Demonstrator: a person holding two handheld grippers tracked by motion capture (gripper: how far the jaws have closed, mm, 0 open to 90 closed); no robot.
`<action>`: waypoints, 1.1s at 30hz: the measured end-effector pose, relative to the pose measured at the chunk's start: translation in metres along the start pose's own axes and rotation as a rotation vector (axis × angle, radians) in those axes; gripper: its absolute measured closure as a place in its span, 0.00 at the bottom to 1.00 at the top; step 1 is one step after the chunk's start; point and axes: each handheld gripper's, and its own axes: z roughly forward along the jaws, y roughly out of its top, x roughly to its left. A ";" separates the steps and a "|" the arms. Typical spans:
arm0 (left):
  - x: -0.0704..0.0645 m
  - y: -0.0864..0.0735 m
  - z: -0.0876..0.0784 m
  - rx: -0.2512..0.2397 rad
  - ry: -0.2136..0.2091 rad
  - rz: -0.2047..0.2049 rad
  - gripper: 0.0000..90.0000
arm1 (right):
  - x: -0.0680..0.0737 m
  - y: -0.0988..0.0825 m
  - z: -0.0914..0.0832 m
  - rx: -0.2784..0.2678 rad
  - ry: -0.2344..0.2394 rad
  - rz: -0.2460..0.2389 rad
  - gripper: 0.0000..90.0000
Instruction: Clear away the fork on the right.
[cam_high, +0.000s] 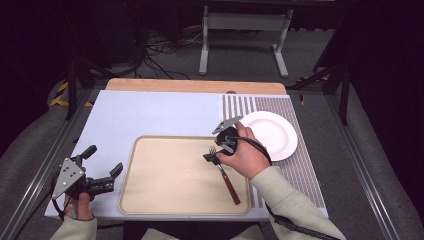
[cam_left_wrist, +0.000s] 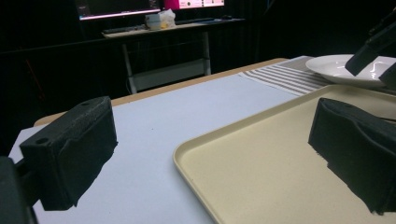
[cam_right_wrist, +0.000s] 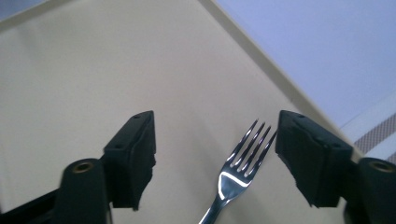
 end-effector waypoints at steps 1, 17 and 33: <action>0.000 0.000 0.000 0.000 0.000 0.000 0.02 | -0.001 0.001 0.001 -0.009 -0.002 -0.035 0.37; 0.000 0.000 0.000 -0.002 -0.001 -0.002 0.02 | -0.012 0.005 0.028 -0.006 0.020 -0.287 0.99; 0.001 0.000 0.000 -0.002 -0.002 -0.001 0.02 | -0.019 -0.003 0.055 0.027 0.004 -0.311 1.00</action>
